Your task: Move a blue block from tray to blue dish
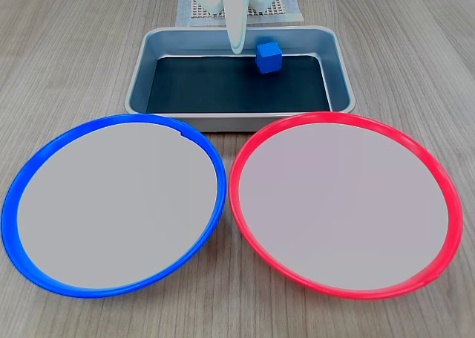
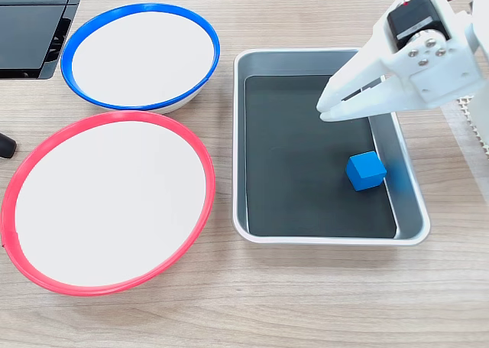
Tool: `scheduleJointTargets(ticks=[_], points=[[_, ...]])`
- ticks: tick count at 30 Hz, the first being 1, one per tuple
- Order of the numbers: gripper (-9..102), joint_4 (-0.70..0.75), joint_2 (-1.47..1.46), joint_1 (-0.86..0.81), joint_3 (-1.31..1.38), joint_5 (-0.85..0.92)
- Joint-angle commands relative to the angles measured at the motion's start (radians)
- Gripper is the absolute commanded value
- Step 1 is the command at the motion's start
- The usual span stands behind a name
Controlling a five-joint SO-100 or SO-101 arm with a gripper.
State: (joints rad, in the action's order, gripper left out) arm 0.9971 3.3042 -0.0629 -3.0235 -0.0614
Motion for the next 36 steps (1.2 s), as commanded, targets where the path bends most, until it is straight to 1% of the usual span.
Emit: scheduleJointTargets(ticks=[1,2,3,6,8,10,13,16,18,19,23,27,31,36], points=[[0,0.009,0.005,-0.003,0.043,0.21],[0,0.008,-0.025,-0.018,0.077,0.293],[0,0.012,-0.077,-0.026,0.133,0.44],[0,0.028,-0.249,-0.023,0.267,0.765],[0,0.067,-0.397,-0.041,0.394,0.888],[0,0.11,-0.552,-0.054,0.538,0.948],[0,0.259,-0.808,-0.041,0.779,1.039],[0,0.508,-1.042,-0.005,1.022,1.204],[0,0.699,-1.215,0.054,1.2,1.411],[0,0.727,-1.252,0.075,1.229,1.466],[10,0.715,-1.358,0.143,1.258,1.575],[21,0.689,-1.433,0.153,1.226,1.7],[27,0.681,-1.499,0.158,1.198,1.784],[28,0.649,-1.566,0.167,1.169,1.815]])
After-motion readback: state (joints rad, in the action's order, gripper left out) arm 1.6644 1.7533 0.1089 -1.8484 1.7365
